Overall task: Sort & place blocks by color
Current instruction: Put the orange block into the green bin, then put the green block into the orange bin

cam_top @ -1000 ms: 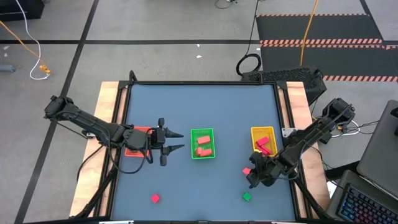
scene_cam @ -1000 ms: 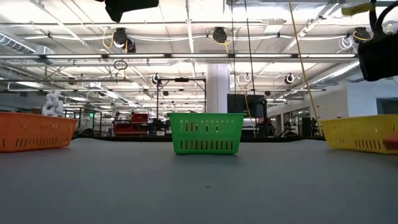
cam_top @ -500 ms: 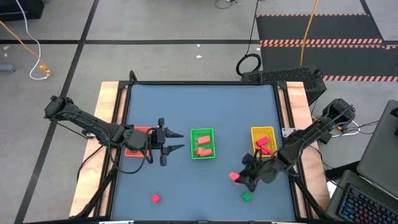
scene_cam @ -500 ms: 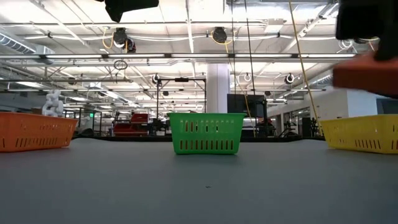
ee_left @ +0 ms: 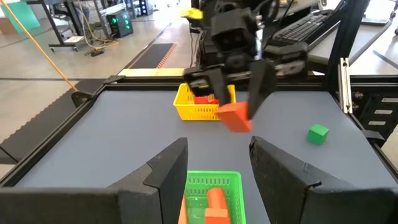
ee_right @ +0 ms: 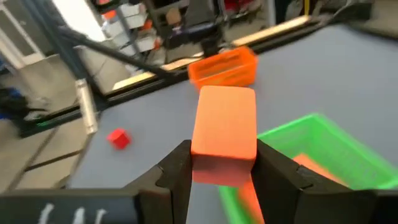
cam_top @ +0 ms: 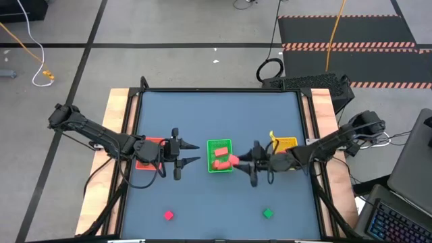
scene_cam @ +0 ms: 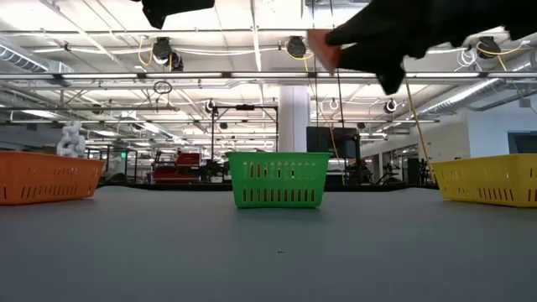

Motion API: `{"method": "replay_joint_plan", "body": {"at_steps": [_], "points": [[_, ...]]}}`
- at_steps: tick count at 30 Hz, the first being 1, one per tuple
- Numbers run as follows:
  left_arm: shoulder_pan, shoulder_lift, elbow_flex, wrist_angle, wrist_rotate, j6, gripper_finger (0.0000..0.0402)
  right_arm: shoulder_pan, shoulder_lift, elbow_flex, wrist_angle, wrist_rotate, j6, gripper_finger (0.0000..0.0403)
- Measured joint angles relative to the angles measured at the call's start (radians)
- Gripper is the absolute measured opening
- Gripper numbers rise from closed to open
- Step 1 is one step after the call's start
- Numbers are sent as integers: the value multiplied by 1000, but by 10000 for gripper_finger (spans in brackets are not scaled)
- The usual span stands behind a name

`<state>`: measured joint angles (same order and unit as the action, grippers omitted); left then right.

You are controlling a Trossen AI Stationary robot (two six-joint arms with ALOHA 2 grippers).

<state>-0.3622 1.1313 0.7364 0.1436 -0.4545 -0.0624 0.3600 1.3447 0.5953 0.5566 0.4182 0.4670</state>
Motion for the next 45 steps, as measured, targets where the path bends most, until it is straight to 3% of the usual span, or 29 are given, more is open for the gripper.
{"method": "replay_joint_plan", "body": {"at_steps": [9, 18, 23, 30, 38, 45], "points": [[1, 0, 0, -1, 0, 1, 175, -134, 167, 2, 201, -134, -72, 130], [1, 0, 0, -7, 0, -3, 175, -145, 292, 35, 203, -135, -81, 134], [1, 0, 0, -12, 0, -11, 175, -145, 306, 36, 201, -213, -116, 170], [-17, 0, 0, -54, 9, -95, 175, -145, 305, 36, 199, -214, -139, 236], [-109, 8, 90, -341, 12, -314, 175, -145, 304, 36, 205, -214, -195, 282], [-223, 135, 335, -683, 31, -540, 175, -143, 300, 36, 300, -265, -218, 283]]}}
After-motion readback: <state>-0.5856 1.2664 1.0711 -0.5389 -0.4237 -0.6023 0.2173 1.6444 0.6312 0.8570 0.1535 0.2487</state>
